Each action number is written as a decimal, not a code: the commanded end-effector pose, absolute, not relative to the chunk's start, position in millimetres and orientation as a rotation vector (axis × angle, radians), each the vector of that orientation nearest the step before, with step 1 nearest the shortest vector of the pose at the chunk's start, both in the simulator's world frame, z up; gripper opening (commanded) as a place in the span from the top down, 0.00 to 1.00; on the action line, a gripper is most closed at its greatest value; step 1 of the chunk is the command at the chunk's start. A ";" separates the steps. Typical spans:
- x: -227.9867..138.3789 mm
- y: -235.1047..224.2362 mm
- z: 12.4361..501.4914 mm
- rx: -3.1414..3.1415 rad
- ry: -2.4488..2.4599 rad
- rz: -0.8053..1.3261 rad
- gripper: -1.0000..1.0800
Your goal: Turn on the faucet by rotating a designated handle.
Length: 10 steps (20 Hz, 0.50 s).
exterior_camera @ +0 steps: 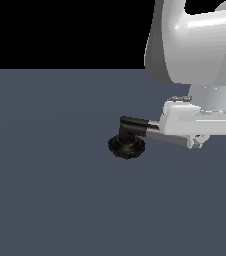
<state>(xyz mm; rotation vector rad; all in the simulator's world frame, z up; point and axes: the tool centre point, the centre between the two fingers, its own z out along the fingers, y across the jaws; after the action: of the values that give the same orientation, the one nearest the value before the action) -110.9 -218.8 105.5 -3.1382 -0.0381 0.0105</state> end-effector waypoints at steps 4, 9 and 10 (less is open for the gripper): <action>-89.9 -226.4 105.7 -3.140 -0.060 0.001 1.00; -76.9 -237.7 105.6 -3.140 -0.058 0.001 1.00; -74.4 -240.1 105.7 -3.140 -0.057 0.001 1.00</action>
<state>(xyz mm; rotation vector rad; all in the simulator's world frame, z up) -81.3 -235.0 105.5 -3.1364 -0.0560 0.0085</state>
